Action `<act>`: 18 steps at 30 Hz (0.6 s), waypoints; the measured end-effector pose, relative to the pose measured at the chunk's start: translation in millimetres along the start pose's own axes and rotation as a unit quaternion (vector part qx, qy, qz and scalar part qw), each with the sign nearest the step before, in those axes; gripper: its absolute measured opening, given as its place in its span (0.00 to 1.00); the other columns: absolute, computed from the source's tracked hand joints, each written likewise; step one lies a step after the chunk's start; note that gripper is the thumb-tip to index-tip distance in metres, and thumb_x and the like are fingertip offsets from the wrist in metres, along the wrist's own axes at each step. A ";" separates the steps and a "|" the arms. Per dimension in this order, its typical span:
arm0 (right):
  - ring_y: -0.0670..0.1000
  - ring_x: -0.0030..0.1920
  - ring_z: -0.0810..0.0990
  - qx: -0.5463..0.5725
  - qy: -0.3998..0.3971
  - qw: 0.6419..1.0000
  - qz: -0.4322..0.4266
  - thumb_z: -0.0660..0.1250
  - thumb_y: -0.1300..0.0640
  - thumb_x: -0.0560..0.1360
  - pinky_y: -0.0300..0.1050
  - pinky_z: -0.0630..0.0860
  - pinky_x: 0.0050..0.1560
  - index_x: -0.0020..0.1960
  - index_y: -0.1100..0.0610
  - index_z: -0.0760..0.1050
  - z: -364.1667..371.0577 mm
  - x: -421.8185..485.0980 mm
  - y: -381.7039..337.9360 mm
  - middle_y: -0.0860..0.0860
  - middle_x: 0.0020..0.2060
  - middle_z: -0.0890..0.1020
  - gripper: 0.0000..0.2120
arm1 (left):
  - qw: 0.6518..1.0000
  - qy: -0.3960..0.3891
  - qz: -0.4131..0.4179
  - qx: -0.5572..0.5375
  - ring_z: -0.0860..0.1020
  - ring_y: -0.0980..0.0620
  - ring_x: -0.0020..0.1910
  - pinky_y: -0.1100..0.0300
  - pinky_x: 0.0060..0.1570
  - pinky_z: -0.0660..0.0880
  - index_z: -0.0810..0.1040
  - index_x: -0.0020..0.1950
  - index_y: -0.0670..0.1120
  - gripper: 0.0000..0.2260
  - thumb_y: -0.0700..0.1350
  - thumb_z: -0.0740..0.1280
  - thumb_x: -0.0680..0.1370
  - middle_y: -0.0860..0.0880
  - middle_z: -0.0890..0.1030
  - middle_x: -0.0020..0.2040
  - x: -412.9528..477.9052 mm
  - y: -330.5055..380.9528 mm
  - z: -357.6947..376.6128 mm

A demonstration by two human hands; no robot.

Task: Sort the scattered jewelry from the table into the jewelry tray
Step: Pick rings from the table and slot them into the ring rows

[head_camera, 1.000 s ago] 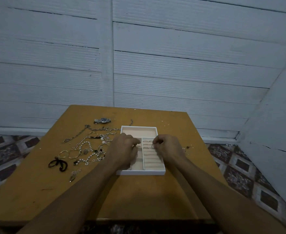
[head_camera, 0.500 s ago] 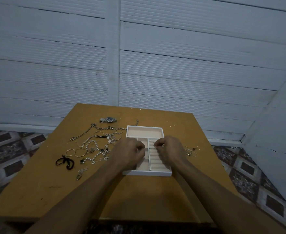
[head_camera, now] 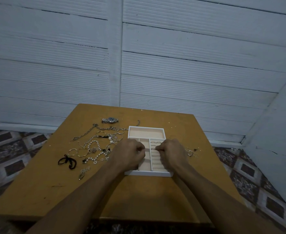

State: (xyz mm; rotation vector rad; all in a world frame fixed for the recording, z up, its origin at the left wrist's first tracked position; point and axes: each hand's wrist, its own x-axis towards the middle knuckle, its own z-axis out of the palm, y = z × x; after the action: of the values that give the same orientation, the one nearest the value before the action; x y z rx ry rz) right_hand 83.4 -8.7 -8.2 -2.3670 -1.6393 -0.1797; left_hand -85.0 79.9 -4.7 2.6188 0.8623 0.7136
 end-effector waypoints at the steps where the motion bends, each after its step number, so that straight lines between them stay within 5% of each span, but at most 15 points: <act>1: 0.52 0.55 0.77 -0.005 0.000 1.000 -0.001 0.61 0.56 0.79 0.45 0.73 0.50 0.60 0.46 0.80 0.4 0.6 0.2 0.48 0.55 0.83 0.14 | 1.000 -0.002 -0.001 -0.001 0.78 0.53 0.48 0.60 0.46 0.74 0.84 0.55 0.50 0.13 0.51 0.64 0.77 0.51 0.84 0.50 0.3 -0.3 -0.2; 7: 0.53 0.53 0.78 0.010 -0.005 1.000 -0.003 0.62 0.56 0.79 0.45 0.75 0.50 0.59 0.46 0.81 0.9 1.6 0.8 0.49 0.54 0.83 0.13 | 1.000 -0.001 0.000 0.001 0.79 0.53 0.47 0.58 0.46 0.76 0.84 0.54 0.50 0.13 0.51 0.63 0.77 0.52 0.84 0.50 1.7 1.4 -2.0; 12: 0.54 0.52 0.81 0.154 0.001 0.987 0.046 0.63 0.59 0.77 0.53 0.79 0.51 0.61 0.50 0.80 -6.3 -7.2 8.4 0.51 0.53 0.83 0.15 | 1.000 -0.004 0.007 0.008 0.78 0.52 0.45 0.56 0.44 0.76 0.85 0.50 0.51 0.12 0.52 0.63 0.76 0.52 0.85 0.46 8.2 8.8 2.3; 18: 0.46 0.48 0.78 0.222 0.044 0.968 0.111 0.64 0.59 0.78 0.36 0.73 0.44 0.62 0.53 0.79 -27.2 -22.0 43.0 0.49 0.56 0.81 0.14 | 0.999 -0.014 0.028 -0.009 0.77 0.51 0.50 0.56 0.48 0.74 0.84 0.53 0.50 0.12 0.50 0.63 0.76 0.52 0.84 0.50 18.5 33.9 17.8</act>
State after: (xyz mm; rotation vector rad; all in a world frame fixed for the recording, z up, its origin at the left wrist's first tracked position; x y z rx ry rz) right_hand 116.8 -50.3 6.5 -2.1352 -1.2083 0.1128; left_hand -46.5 62.8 1.2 2.6401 0.7736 0.6953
